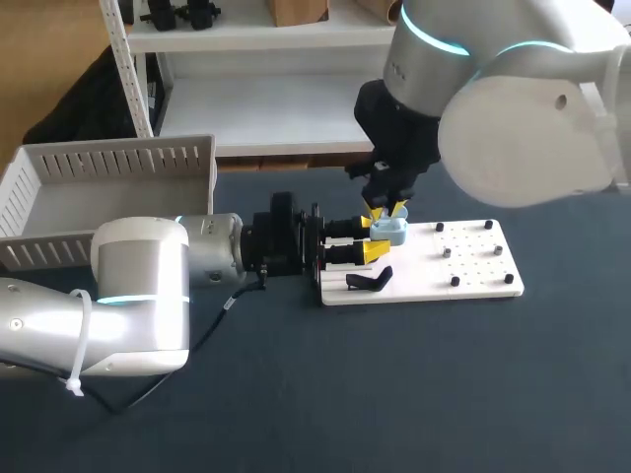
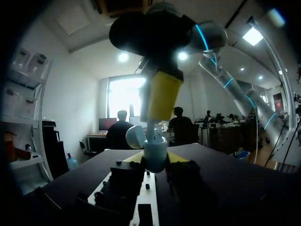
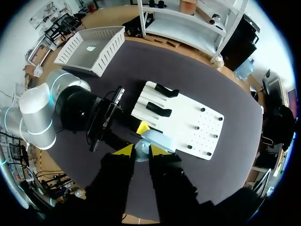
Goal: Pick up each earbud case from the left stands, insert the matching earbuds, close the lid, and place the case in the box.
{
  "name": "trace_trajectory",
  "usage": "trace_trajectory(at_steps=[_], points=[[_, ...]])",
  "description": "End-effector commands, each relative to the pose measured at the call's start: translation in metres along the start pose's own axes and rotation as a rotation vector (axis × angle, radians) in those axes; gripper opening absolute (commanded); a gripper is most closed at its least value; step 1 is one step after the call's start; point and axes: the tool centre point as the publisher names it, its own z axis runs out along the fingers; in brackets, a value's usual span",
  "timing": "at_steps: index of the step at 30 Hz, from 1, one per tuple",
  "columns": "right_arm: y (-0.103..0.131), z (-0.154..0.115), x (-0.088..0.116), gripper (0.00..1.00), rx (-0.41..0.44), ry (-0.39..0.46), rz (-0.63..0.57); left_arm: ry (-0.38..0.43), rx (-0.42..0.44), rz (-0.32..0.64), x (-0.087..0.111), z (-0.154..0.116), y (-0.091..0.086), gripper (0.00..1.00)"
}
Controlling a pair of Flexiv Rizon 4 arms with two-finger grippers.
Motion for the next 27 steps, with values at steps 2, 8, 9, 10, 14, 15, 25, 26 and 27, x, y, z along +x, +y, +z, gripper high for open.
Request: trace_trajectory(at_steps=[2, 8, 9, 10, 14, 15, 25, 26, 27], points=[[-0.0003, 0.0011, -0.0019, 0.0, 0.002, 0.005, 0.001, -0.004, 0.0, 0.002, 0.0012, -0.0004, -0.0001, 0.0], [-0.0009, 0.0021, -0.0024, 0.0, 0.002, 0.009, 0.002, -0.004, 0.0, 0.002, 0.0012, -0.0004, -0.0001, 0.0], [-0.001, 0.0026, -0.0025, 0.0, 0.001, 0.009, 0.002, -0.004, 0.0, 0.002, 0.0012, -0.0004, -0.0001, 0.0], [-0.0013, 0.003, -0.0026, 0.0, 0.001, 0.01, 0.002, -0.004, 0.0, 0.002, 0.0012, -0.0004, -0.0001, 0.0], [-0.0024, 0.0047, -0.0025, 0.0, 0.001, 0.013, 0.004, -0.004, 0.0, 0.002, 0.0012, -0.0004, -0.0001, 0.0], [-0.0025, 0.0049, -0.0026, 0.0, 0.001, 0.014, 0.004, -0.004, 0.0, 0.002, 0.0012, -0.0004, -0.0001, 0.0], [-0.0026, 0.009, -0.0015, 0.0, 0.006, 0.033, -0.011, -0.004, 0.0, 0.002, 0.0012, -0.0004, -0.0001, 0.0], [-0.0025, 0.0092, -0.0015, 0.0, 0.008, 0.036, -0.013, -0.004, 0.0, 0.002, 0.0012, -0.0004, -0.0001, 0.0], [-0.0025, 0.0094, -0.0015, 0.0, 0.009, 0.036, -0.013, -0.004, 0.0, 0.002, 0.0012, -0.0004, -0.0001, 0.0]])
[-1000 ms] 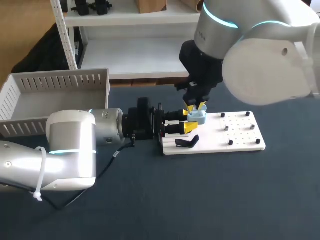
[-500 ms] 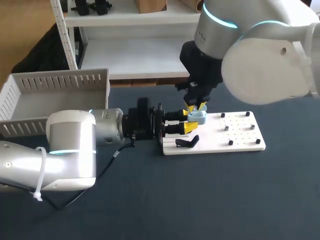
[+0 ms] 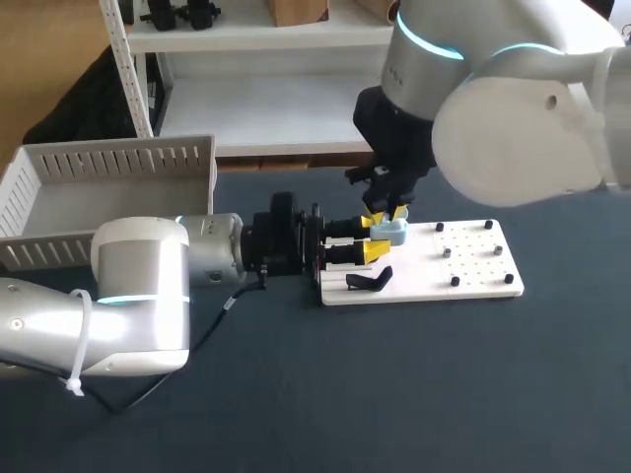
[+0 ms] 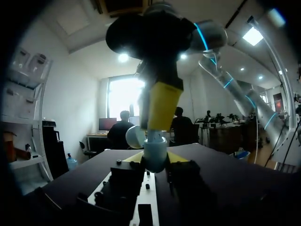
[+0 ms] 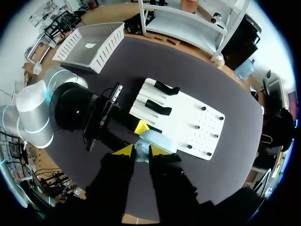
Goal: Pick up each earbud case from the left stands, insert the matching earbuds, close the lid, and place the case in the box.
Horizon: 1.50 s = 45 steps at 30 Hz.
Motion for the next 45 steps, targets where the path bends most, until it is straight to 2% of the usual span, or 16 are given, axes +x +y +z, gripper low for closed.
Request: trace_trajectory(at_steps=[1, 3, 4, 5, 6, 9, 12, 17, 21, 23, 24, 28, 33, 45], points=[[0.0, 0.001, -0.004, 0.0, 0.003, 0.012, -0.003, -0.004, 0.0, 0.003, 0.001, -0.001, 0.0, 0.0], [0.0, 0.001, -0.003, 0.0, 0.005, 0.017, -0.007, -0.004, 0.0, 0.003, 0.001, -0.001, 0.0, 0.0], [0.0, 0.001, -0.003, 0.06, 0.006, 0.017, -0.007, -0.004, 0.0, 0.003, 0.001, -0.001, 0.0, 0.0], [0.0, 0.001, -0.003, 0.16, 0.006, 0.018, -0.008, -0.004, 0.0, 0.003, 0.001, -0.001, 0.0, 0.0], [0.0, 0.001, -0.003, 0.33, 0.006, 0.018, -0.008, -0.004, 0.0, 0.003, 0.001, -0.001, 0.0, 0.0], [0.0, -0.003, -0.002, 0.56, 0.004, 0.017, -0.011, -0.004, 0.0, 0.003, 0.001, -0.001, 0.0, 0.0], [0.002, -0.011, 0.001, 0.69, -0.001, 0.006, -0.018, -0.004, 0.0, 0.003, 0.001, -0.001, 0.0, 0.0], [-0.005, -0.03, -0.002, 0.82, -0.037, -0.02, 0.014, -0.004, 0.0, 0.003, 0.001, -0.001, 0.0, 0.0], [-0.024, -0.041, -0.018, 0.87, -0.046, -0.056, 0.102, -0.004, 0.0, 0.003, 0.001, -0.001, 0.0, 0.0], [-0.036, -0.041, -0.029, 0.92, -0.045, -0.068, 0.163, -0.004, 0.0, 0.003, 0.001, -0.001, 0.0, 0.0], [-0.042, -0.039, -0.035, 0.99, -0.036, -0.067, 0.2, -0.004, 0.0, 0.003, 0.001, -0.001, 0.0, 0.0], [-0.063, -0.026, -0.05, 1.0, 0.004, -0.058, 0.281, -0.004, 0.0, 0.003, 0.001, -0.001, 0.0, 0.0], [-0.077, -0.012, -0.055, 1.0, 0.019, -0.035, 0.324, -0.004, 0.0, 0.003, 0.001, -0.001, 0.0, 0.0], [-0.09, 0.006, -0.034, 1.0, 0.057, 0.047, 0.34, -0.004, 0.0, 0.003, 0.001, -0.001, 0.0, 0.0]])
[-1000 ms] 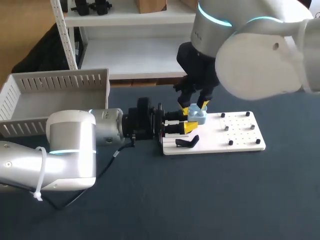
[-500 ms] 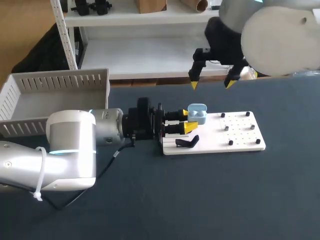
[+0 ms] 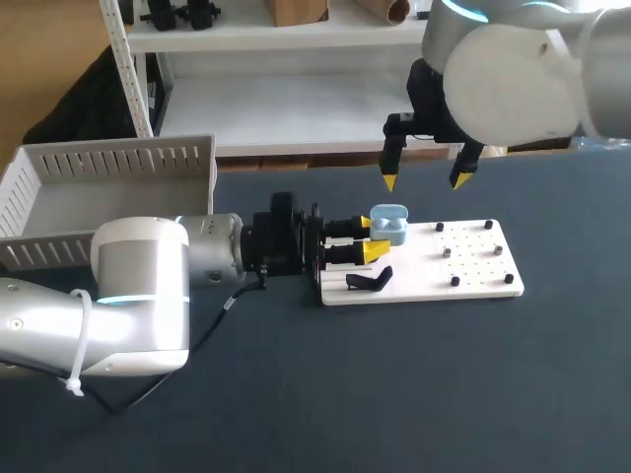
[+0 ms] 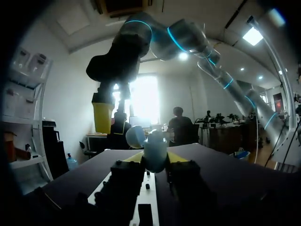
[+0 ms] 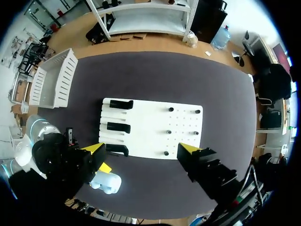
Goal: Pick up each earbud case from the left stands, insert the matching earbuds, close the lid, and place the case in the box.
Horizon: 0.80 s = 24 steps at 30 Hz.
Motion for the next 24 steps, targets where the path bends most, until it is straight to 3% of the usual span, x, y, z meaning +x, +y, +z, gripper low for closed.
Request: trace_trajectory(at_steps=[1, 24], points=[[-0.003, 0.001, 0.002, 1.0, 0.006, 0.021, -0.003, -0.004, 0.0, 0.002, 0.001, 0.0, 0.0, 0.0], [-0.003, 0.002, 0.038, 1.0, -0.034, 0.136, -0.052, -0.004, 0.0, 0.002, 0.001, 0.0, 0.0, 0.0]])
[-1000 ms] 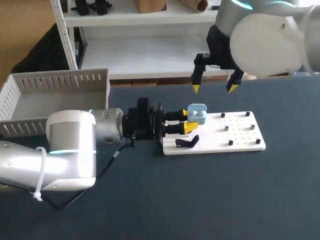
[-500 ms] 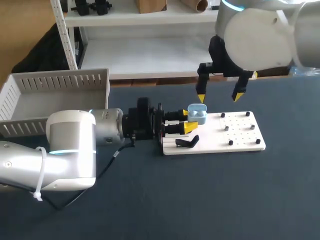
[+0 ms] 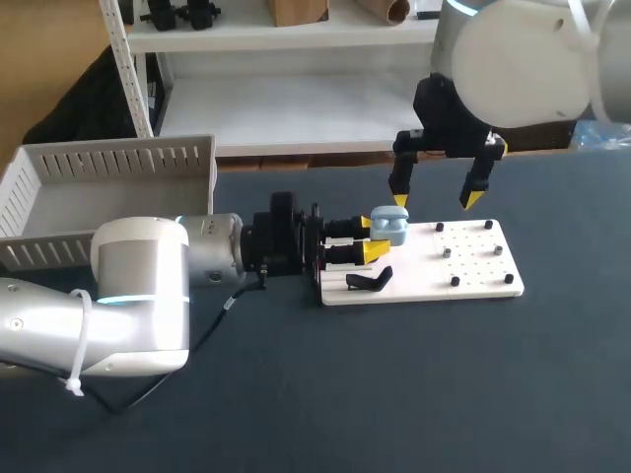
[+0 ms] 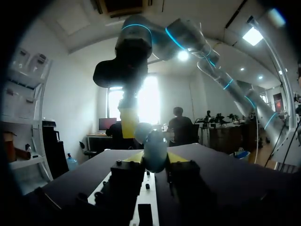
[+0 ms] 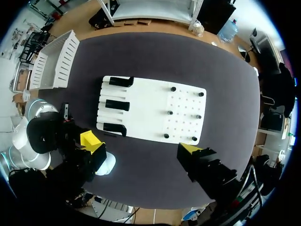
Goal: Pick up each earbud case from the left stands, insert the matching earbuds, close the lid, and place the case in the box.
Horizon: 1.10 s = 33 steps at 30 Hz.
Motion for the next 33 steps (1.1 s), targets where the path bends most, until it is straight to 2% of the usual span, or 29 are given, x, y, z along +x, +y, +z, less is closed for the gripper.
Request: trace_trajectory(at_steps=[1, 7, 10, 16, 23, 33], points=[[0.0, 0.0, 0.001, 1.0, -0.005, 0.0, -0.005, -0.004, 0.0, 0.003, 0.001, 0.0, 0.0, 0.0], [-0.007, -0.019, -0.007, 1.0, -0.044, -0.089, 0.014, -0.004, 0.0, 0.003, 0.001, 0.0, 0.0, 0.0], [-0.009, -0.026, -0.008, 1.0, -0.062, -0.099, 0.021, -0.004, 0.0, 0.003, 0.001, 0.0, 0.0, 0.0], [-0.005, -0.018, -0.01, 1.0, -0.056, -0.103, 0.004, -0.004, 0.0, 0.003, 0.001, 0.0, 0.0, 0.0], [0.002, -0.013, -0.02, 1.0, -0.067, -0.117, -0.006, -0.004, 0.0, 0.003, 0.001, 0.0, 0.0, 0.0], [0.006, 0.009, -0.019, 1.0, -0.042, -0.071, -0.017, -0.004, 0.0, 0.003, 0.001, 0.0, 0.0, 0.0]])
